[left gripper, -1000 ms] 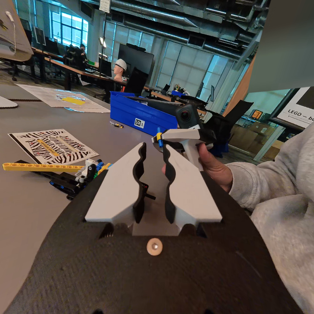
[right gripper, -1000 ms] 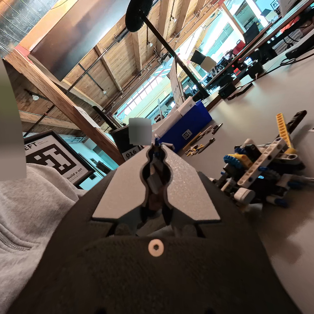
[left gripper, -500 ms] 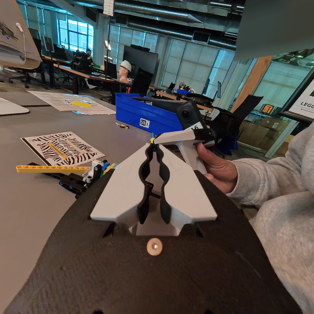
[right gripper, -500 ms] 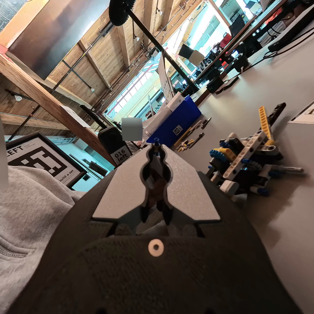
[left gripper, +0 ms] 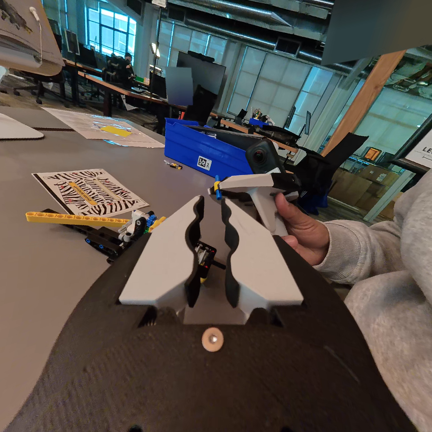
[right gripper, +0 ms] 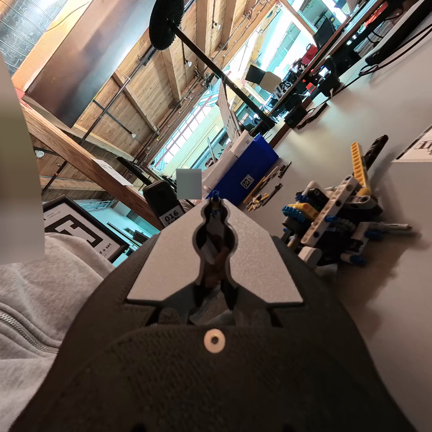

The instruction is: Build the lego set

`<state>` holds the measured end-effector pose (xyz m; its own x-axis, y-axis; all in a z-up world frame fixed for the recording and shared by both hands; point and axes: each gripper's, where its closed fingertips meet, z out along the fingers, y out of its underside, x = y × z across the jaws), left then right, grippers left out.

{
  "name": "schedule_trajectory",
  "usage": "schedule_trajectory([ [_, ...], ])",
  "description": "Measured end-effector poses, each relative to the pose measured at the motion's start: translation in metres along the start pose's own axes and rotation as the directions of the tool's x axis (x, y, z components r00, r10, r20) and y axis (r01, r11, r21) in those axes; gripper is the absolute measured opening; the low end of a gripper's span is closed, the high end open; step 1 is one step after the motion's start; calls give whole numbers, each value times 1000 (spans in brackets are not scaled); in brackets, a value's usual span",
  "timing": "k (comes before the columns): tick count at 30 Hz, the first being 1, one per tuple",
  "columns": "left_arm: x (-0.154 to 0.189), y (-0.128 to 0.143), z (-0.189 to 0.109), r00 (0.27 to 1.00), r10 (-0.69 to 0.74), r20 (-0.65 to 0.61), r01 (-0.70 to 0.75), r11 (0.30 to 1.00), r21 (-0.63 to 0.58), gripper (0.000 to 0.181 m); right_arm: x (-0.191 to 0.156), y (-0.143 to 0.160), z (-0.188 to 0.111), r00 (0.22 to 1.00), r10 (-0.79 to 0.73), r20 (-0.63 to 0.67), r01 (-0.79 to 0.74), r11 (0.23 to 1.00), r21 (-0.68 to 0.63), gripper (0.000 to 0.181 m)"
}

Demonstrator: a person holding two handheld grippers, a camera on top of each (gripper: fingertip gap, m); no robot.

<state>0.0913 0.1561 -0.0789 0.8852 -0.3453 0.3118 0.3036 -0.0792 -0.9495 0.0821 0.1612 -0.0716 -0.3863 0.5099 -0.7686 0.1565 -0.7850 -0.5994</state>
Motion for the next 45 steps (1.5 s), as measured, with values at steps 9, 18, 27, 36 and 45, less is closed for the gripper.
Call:
schedule_trajectory([
  [9, -13, 7, 1, 998, -47, 45, 48, 998, -39, 0, -1, 13, 6, 999, -24, 32, 26, 996, -80, 5],
  [18, -16, -1, -5, 992, -130, 7, 130, 992, -4, 10, 5, 7, 5, 994, -105, 3, 105, 992, -63, 5],
  [27, -5, -2, -4, 996, -87, -30, 87, 996, -4, 19, 7, 5, 3, 986, -163, -25, 161, 985, -66, 5],
  [36, 1, -2, -3, 999, -24, -33, 24, 1000, -2, 16, 4, 12, 6, 999, -45, 21, 46, 996, -81, 5],
  [45, 1, -1, -3, 1000, -4, -21, 4, 1000, -6, 6, 4, 9, 5, 999, 10, 40, -7, 998, -67, 5],
])
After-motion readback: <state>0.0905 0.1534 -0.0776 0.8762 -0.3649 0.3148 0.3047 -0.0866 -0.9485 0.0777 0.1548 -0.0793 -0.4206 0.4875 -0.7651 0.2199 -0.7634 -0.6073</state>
